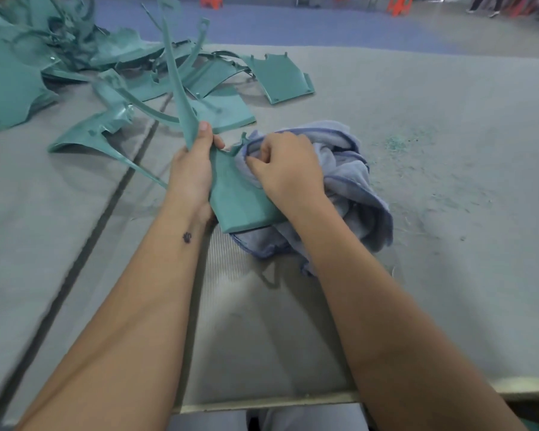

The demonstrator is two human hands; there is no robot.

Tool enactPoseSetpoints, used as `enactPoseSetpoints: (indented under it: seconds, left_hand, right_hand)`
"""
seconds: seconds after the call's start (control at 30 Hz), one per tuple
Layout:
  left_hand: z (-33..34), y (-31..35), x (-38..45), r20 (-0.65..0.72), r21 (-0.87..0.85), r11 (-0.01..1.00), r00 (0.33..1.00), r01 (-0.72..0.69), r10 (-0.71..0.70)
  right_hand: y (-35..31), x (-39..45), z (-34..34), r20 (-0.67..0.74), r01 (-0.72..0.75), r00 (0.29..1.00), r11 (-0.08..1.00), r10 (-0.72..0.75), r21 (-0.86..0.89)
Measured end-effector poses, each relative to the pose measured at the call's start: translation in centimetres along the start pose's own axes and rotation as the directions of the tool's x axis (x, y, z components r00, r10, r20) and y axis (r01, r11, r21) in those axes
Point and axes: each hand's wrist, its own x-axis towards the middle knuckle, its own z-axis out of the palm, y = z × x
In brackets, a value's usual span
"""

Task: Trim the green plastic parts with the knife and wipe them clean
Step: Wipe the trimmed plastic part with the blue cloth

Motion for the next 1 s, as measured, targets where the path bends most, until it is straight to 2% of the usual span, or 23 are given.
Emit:
enactPoseSetpoints:
  seconds: [0.07, 0.1, 0.13, 0.17, 0.2, 0.23, 0.27, 0.3, 0.33, 0.37, 0.4, 0.47, 0.5, 0.57, 0.63, 0.73, 0.87, 0.93, 1.0]
  left_hand:
    - [0.0, 0.0, -0.1, 0.005, -0.014, 1.000, 1.000, -0.019, 0.019]
    - [0.0, 0.2, -0.1, 0.016, -0.018, 0.999, 0.999, -0.030, 0.031]
    - [-0.1, 0.4, 0.0, 0.037, -0.015, 0.999, 0.998, -0.045, 0.046]
    - [-0.3, 0.6, 0.0, 0.065, 0.000, 0.998, 0.996, -0.063, 0.063]
    - [-0.5, 0.9, -0.1, 0.098, 0.022, 0.996, 0.992, -0.081, 0.079]
    - [-0.7, 1.1, -0.1, 0.138, 0.045, 0.994, 0.986, -0.097, 0.090]
    - [-0.8, 1.3, -0.2, 0.180, 0.059, 0.992, 0.979, -0.107, 0.095]
    - [-0.8, 1.4, -0.4, 0.215, 0.060, 0.992, 0.972, -0.114, 0.099]
    - [-0.7, 1.5, -0.6, 0.240, 0.056, 0.991, 0.965, -0.120, 0.104]
    - [-0.4, 1.4, -0.8, 0.256, 0.061, 0.990, 0.960, -0.130, 0.111]
    - [-0.2, 1.4, -1.0, 0.264, 0.077, 0.987, 0.957, -0.142, 0.117]
    - [0.3, 1.3, -1.4, 0.262, 0.110, 0.981, 0.957, -0.159, 0.126]
    - [0.4, 1.2, -1.5, 0.261, 0.114, 0.981, 0.957, -0.158, 0.124]
    - [0.2, 1.2, -1.4, 0.258, 0.129, 0.981, 0.960, -0.146, 0.109]
    - [0.1, 1.2, -1.3, 0.262, 0.145, 0.981, 0.961, -0.132, 0.090]
    - [0.0, 1.2, -1.1, 0.274, 0.162, 0.977, 0.958, -0.135, 0.087]
    - [-0.5, 1.4, -0.9, 0.247, 0.108, 0.985, 0.964, -0.132, 0.101]
    - [-0.7, 1.3, -0.8, 0.248, 0.095, 0.988, 0.964, -0.123, 0.096]
    - [-0.5, 1.3, -0.7, 0.236, 0.105, 0.989, 0.969, -0.100, 0.073]
  right_hand:
    - [0.9, 0.3, 0.1, -0.054, -0.092, 0.995, 0.980, 0.083, -0.178]
    - [1.2, 0.4, 0.3, -0.078, -0.145, 0.988, 0.969, 0.132, -0.201]
    - [1.3, 0.4, 0.2, -0.099, -0.178, 0.981, 0.976, 0.166, -0.127]
    - [1.4, 0.6, 0.1, -0.114, -0.187, 0.975, 0.981, 0.192, 0.060]
    - [1.5, 0.7, -0.4, -0.119, -0.150, 0.973, 0.930, 0.200, 0.336]
    - [2.0, 0.8, -1.1, -0.106, -0.108, 0.972, 0.797, 0.211, 0.594]
    - [2.5, 0.8, -1.9, -0.072, -0.083, 0.975, 0.646, 0.210, 0.759]
    - [3.0, 0.7, -2.6, -0.012, -0.080, 0.985, 0.521, 0.171, 0.850]
    - [3.4, 0.4, -3.2, 0.047, -0.089, 0.994, 0.449, 0.103, 0.889]
    - [3.6, 0.1, -3.4, 0.080, -0.082, 0.996, 0.464, 0.024, 0.882]
    - [3.4, -0.3, -3.6, 0.109, -0.062, 0.993, 0.568, -0.049, 0.821]
    - [2.7, -0.6, -3.3, 0.132, 0.023, 0.983, 0.808, -0.124, 0.588]
    - [2.4, -0.4, -2.9, 0.100, 0.062, 0.987, 0.859, -0.130, 0.509]
    - [1.9, -0.1, -2.3, 0.019, 0.091, 0.994, 0.894, -0.111, 0.438]
    - [1.6, 0.0, -1.9, -0.004, 0.082, 0.996, 0.927, -0.086, 0.365]
    - [2.1, -0.1, -1.9, 0.053, 0.057, 0.995, 0.907, -0.087, 0.417]
    - [3.0, -0.5, -2.5, 0.202, 0.016, 0.963, 0.783, -0.180, 0.621]
    - [2.8, -0.5, -2.5, 0.178, 0.008, 0.969, 0.737, -0.173, 0.676]
    - [2.3, -0.6, -2.3, 0.107, 0.026, 0.985, 0.734, -0.133, 0.678]
